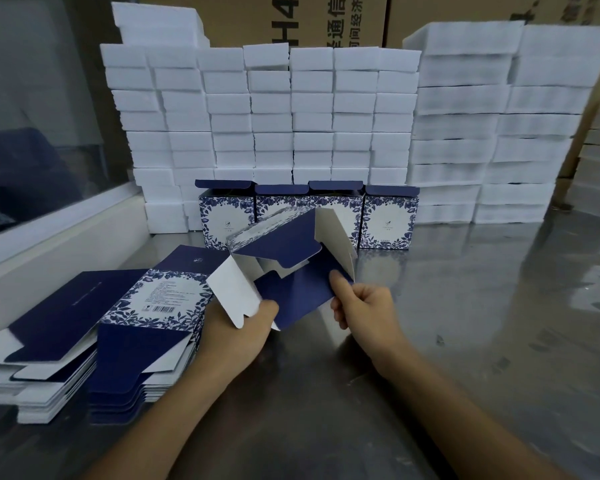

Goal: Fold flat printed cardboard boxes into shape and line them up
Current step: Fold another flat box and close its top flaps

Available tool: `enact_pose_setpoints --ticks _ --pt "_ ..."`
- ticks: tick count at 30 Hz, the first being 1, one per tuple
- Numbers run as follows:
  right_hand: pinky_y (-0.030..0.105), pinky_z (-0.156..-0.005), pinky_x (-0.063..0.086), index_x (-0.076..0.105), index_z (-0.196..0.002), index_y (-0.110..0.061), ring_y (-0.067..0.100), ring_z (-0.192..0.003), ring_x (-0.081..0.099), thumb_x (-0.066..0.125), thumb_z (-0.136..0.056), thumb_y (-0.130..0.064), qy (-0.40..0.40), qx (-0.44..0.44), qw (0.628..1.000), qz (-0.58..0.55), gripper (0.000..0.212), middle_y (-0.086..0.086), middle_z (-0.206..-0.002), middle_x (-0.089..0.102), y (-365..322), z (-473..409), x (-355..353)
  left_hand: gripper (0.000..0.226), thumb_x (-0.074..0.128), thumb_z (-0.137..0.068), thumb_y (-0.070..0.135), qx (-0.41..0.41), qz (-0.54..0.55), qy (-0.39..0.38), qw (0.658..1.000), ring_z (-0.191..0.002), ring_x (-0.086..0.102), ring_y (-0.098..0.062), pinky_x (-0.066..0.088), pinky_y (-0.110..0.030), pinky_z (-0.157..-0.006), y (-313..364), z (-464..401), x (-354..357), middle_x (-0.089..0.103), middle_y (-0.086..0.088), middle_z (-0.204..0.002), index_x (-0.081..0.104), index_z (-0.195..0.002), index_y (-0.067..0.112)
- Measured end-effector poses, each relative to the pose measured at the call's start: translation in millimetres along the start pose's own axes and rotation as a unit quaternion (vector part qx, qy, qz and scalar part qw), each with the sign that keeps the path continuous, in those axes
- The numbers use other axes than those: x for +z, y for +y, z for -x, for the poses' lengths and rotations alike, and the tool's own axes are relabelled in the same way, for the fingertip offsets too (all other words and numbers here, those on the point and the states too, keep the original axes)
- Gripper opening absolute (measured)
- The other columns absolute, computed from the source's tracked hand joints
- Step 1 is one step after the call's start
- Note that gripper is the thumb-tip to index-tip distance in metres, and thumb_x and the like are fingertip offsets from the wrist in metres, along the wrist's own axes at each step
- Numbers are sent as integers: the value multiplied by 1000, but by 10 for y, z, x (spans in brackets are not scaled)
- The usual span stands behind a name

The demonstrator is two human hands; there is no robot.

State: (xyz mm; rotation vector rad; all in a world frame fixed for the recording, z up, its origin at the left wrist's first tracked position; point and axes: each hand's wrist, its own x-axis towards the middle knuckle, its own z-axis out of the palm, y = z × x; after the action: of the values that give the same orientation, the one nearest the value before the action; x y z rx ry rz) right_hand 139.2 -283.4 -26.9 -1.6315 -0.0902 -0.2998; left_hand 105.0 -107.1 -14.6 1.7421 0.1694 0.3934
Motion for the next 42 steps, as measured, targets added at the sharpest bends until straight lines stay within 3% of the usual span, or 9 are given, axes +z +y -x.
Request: enact_pose_setpoints --ticks 8,11,14,17,20,23,28,35,42 --pt "33 -55 45 57 -52 -13 14 -47 50 54 -102 -29 -9 -13 997 81 53 -2 -49 58 81 -69 -97 22 58 -63 31 70 -56 15 996 -50 53 -10 43 -32 -55 18 45 -22 56 3 -51 50 -58 11" --pt "38 -65 55 64 -61 -13 18 -58 63 55 -99 -38 2 -40 973 225 47 0 -60 68 62 -50 -143 25 67 -73 35 134 -128 48 981 -72 60 -17 48 -35 -61 -31 11 -42 61 9 -73 51 -90 24" --pt "42 -79 56 61 -112 -22 20 -90 67 61 -94 -41 -1 -83 941 329 26 -2 -102 71 7 -12 -169 71 68 -84 14 216 -159 53 962 -99 53 -6 46 -32 -77 -59 -25 -61 54 15 -122 31 -133 50" --pt "40 -91 53 38 -143 -33 11 -113 59 67 -91 -41 -35 -136 958 250 60 -10 -133 59 -12 11 -170 94 67 -85 11 259 -165 24 951 -101 38 28 40 -21 -82 -77 -40 -76 36 28 -133 14 -145 60" --pt "39 -104 49 28 -153 -39 5 -133 48 64 -88 -56 -58 -163 973 153 76 -19 -151 44 -50 60 -127 91 71 -85 18 285 -158 -9 945 -120 26 27 31 -16 -98 -106 -44 -53 29 38 -136 17 -147 56" --pt "38 -109 45 25 -155 -43 3 -136 44 46 -89 -69 -83 -169 975 117 73 -30 -150 40 -106 92 -91 65 68 -89 25 293 -154 1 944 -118 32 19 28 -15 -95 -97 -37 -20 37 26 -135 36 -143 45" --pt "2 -103 28 33 -147 -44 -22 -132 32 37 -93 -63 -90 -180 976 84 57 -54 -131 38 -132 127 -94 41 49 -94 49 298 -166 28 940 -113 38 9 29 -8 -88 -36 -29 -31 46 11 -131 49 -130 29" --pt "41 -112 44 50 -141 -31 -1 -133 49 41 -101 -47 -90 -165 981 37 43 -17 -141 55 -190 87 -62 46 39 -83 69 276 -111 44 954 -97 48 9 35 -5 -74 36 -48 -76 53 8 -108 50 -107 32" --pt "22 -90 49 54 -138 -32 0 -125 54 38 -99 -54 -84 -153 984 17 47 -16 -139 58 -179 62 -85 26 50 -84 35 272 -106 22 956 -106 45 14 31 1 -81 11 -59 -88 54 6 -118 52 -110 33"
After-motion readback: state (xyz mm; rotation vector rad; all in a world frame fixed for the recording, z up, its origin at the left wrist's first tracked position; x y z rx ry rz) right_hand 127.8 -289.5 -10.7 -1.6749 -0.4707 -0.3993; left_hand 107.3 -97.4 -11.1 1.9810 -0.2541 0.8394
